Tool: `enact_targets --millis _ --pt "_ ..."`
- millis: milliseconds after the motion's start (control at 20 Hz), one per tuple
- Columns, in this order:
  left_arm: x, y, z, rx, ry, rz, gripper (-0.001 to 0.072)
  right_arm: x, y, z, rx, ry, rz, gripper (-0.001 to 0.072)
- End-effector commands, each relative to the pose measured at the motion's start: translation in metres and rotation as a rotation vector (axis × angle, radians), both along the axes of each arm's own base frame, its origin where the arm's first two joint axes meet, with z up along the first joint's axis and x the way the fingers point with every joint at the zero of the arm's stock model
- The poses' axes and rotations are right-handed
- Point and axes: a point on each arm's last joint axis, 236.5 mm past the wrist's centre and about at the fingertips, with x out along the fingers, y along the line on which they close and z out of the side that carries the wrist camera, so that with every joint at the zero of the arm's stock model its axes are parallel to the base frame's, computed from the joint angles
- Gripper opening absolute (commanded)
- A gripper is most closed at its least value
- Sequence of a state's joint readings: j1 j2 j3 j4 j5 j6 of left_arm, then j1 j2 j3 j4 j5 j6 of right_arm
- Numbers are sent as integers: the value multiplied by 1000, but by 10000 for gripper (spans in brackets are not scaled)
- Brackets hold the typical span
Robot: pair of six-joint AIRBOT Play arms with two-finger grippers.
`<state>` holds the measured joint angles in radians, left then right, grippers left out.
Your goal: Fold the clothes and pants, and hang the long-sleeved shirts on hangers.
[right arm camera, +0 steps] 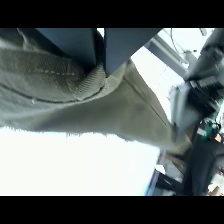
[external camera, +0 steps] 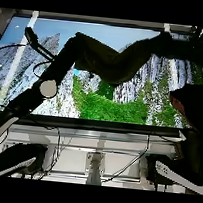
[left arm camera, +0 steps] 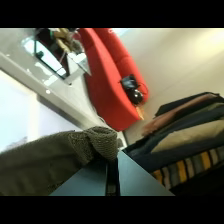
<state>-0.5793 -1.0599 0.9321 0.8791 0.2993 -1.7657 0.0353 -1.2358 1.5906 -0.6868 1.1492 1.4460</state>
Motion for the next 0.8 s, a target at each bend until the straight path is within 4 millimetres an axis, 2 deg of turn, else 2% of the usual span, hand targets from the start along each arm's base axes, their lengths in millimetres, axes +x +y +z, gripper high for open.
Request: enact_targets --millis 0,200,250,500,750 --pt "-1 -6 0 0 -8 -5 19 21 -1 36 -2 -78 0 14" --pt "24 8 -36 -62 104 53 18 44 -12 62 -40 -181 -54 14" --pt "28 7 -38 -61 106 58 18 47 -13 64 -49 -193 -58 14" --pt "58 10 -12 -76 48 94 19 84 -23 71 -19 -258 -139 13" --pt "100 13 0 -82 56 96 18 138 -45 80 0 -411 -276 12"
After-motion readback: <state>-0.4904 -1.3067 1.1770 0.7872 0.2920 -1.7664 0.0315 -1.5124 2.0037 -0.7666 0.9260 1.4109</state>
